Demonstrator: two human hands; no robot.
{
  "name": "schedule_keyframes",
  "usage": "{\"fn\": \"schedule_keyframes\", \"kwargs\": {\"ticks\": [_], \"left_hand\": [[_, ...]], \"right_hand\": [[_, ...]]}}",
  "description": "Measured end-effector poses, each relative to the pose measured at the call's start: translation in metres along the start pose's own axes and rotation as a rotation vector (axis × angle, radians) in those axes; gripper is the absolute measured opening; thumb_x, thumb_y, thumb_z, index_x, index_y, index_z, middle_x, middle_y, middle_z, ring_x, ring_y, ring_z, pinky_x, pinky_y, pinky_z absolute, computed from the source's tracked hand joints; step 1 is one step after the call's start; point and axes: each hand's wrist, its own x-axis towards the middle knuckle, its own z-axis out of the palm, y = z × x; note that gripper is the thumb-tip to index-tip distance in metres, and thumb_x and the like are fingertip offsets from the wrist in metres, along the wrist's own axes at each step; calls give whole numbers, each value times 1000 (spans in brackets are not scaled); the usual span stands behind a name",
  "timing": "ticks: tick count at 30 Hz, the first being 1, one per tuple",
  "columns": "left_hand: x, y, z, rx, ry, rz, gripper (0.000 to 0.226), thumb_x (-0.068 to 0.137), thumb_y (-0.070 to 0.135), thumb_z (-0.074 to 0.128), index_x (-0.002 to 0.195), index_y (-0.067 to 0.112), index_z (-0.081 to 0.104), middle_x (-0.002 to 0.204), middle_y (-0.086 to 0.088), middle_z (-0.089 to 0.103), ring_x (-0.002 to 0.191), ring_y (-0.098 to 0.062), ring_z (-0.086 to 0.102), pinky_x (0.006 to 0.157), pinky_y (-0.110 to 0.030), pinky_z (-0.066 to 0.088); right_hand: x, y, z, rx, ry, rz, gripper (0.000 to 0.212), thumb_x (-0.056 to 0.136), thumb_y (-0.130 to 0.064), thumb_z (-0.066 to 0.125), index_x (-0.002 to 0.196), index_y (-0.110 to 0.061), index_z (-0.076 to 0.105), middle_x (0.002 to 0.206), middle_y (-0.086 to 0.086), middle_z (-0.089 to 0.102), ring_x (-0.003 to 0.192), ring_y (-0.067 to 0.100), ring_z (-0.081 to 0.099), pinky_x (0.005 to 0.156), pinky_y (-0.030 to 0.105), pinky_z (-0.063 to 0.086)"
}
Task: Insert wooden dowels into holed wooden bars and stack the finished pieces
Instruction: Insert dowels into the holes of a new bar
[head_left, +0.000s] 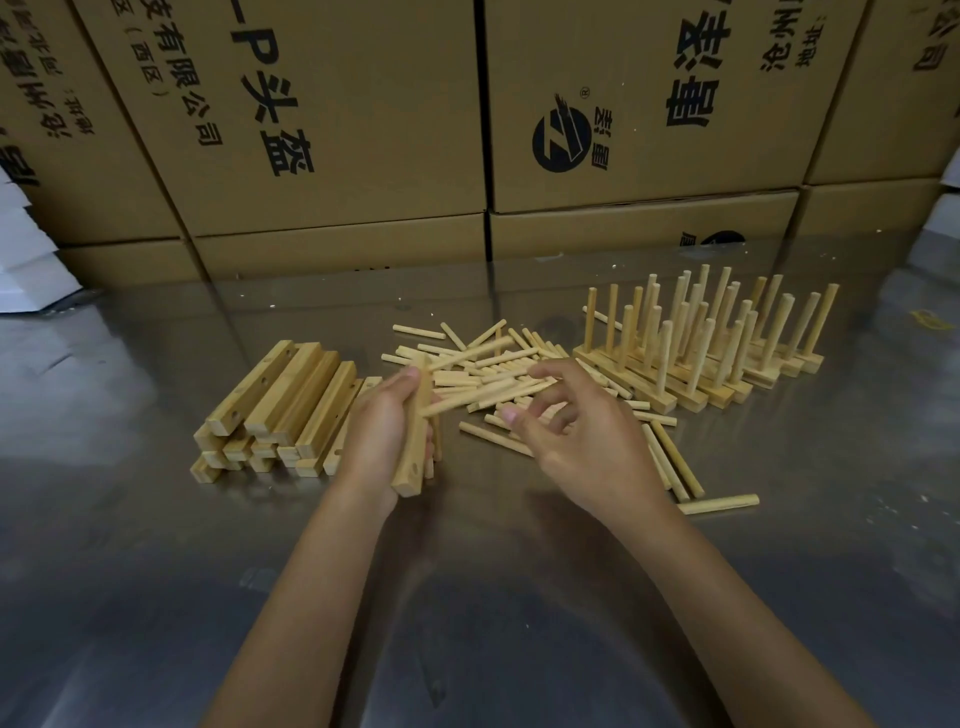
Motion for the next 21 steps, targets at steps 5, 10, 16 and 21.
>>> {"fn": "schedule_keyframes", "kwargs": {"ticks": [5, 10, 16, 21], "left_hand": [[8, 7, -19, -142, 144, -78, 27, 100, 35, 55, 105, 12, 69, 64, -1, 57, 45, -11, 52, 38, -19, 43], [7, 6, -18, -147, 122, -62, 24, 100, 33, 55, 101, 14, 67, 63, -1, 57, 47, -12, 52, 40, -21, 43], [5, 5, -14, -107, 129, -50, 29, 100, 34, 55, 85, 13, 70, 59, -1, 57, 50, -13, 52, 47, -23, 44], [4, 7, -14, -192, 34, -68, 25, 103, 28, 49, 111, 9, 64, 69, -4, 54, 47, -12, 48, 39, -17, 40]], "right_hand": [[-2, 16, 6, -501, -45, -91, 26, 95, -31, 56, 117, -23, 67, 117, -6, 59, 115, 15, 44, 93, 30, 40], [-4, 16, 10, -505, -41, -107, 17, 90, -34, 60, 104, -27, 67, 118, -7, 50, 115, 13, 38, 97, 29, 33], [-8, 12, 16, -512, -148, -142, 11, 87, -35, 56, 93, -28, 60, 111, -8, 44, 112, 13, 36, 97, 30, 33], [-7, 2, 13, -99, -76, -74, 2, 88, -26, 62, 88, -25, 60, 95, -15, 58, 97, 1, 45, 83, 24, 39]]}}
